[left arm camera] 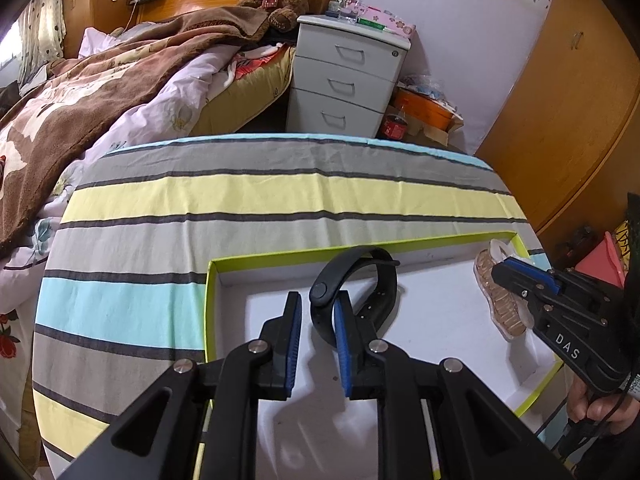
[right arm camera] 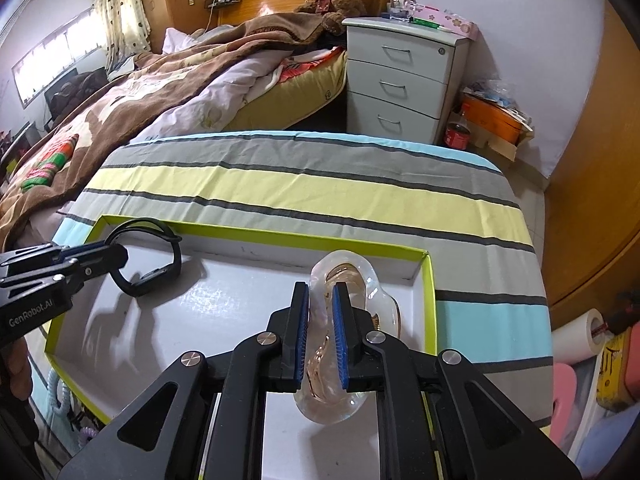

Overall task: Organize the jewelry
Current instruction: 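Lower both items into the lid and open both grippers, then lift both grippers out of the lid toward the remaining jewelry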

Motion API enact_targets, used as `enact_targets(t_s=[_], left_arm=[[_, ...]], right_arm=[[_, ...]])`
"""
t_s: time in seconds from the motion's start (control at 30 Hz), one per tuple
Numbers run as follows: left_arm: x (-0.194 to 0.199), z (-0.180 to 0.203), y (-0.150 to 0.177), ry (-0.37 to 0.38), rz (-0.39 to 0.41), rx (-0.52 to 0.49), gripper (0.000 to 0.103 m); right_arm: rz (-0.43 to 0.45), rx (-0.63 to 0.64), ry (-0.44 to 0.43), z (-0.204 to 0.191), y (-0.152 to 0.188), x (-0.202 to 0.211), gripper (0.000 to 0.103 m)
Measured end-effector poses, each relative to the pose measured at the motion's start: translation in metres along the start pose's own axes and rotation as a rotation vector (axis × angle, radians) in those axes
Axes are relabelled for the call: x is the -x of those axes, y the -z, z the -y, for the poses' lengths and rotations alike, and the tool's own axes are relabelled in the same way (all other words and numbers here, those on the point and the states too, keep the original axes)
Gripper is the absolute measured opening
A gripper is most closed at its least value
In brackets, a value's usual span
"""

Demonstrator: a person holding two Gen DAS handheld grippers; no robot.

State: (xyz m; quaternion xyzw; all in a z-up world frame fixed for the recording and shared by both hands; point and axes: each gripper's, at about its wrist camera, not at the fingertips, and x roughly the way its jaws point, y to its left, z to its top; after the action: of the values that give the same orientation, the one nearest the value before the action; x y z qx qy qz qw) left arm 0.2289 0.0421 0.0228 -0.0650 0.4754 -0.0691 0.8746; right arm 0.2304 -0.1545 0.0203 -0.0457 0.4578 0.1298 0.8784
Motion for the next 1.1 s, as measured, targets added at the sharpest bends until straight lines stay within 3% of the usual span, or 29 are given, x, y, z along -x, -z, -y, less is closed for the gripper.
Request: enact_targets(t_s=[0.17, 0.27, 0.63, 0.9, 1.1], left_arm=[[0.001, 0.002, 0.004, -0.011, -0.005, -0.008, 0.018], [0.004, 0.003, 0.005, -0.007, -0.001, -0.005, 0.026], [0.007, -0.001, 0.009, -0.042, -0.010, 0.011, 0.038], [0.031, 0.004, 0.016, -0.033, 0.041, 0.002, 0.051], [0.055, 0.009, 0.030, -0.032, 0.088, -0.006, 0.054]], right_arm=[[0.003, -0.013, -0.003, 0.002, 0.000, 0.001, 0.016], [0.006, -0.018, -0.003, 0.002, 0.001, 0.002, 0.017], [0.021, -0.044, -0.022, 0.005, 0.005, 0.009, 0.034], [0.103, -0.072, -0.044, 0.006, 0.014, 0.036, 0.040], [0.177, -0.092, -0.073, 0.005, 0.032, 0.065, 0.042]])
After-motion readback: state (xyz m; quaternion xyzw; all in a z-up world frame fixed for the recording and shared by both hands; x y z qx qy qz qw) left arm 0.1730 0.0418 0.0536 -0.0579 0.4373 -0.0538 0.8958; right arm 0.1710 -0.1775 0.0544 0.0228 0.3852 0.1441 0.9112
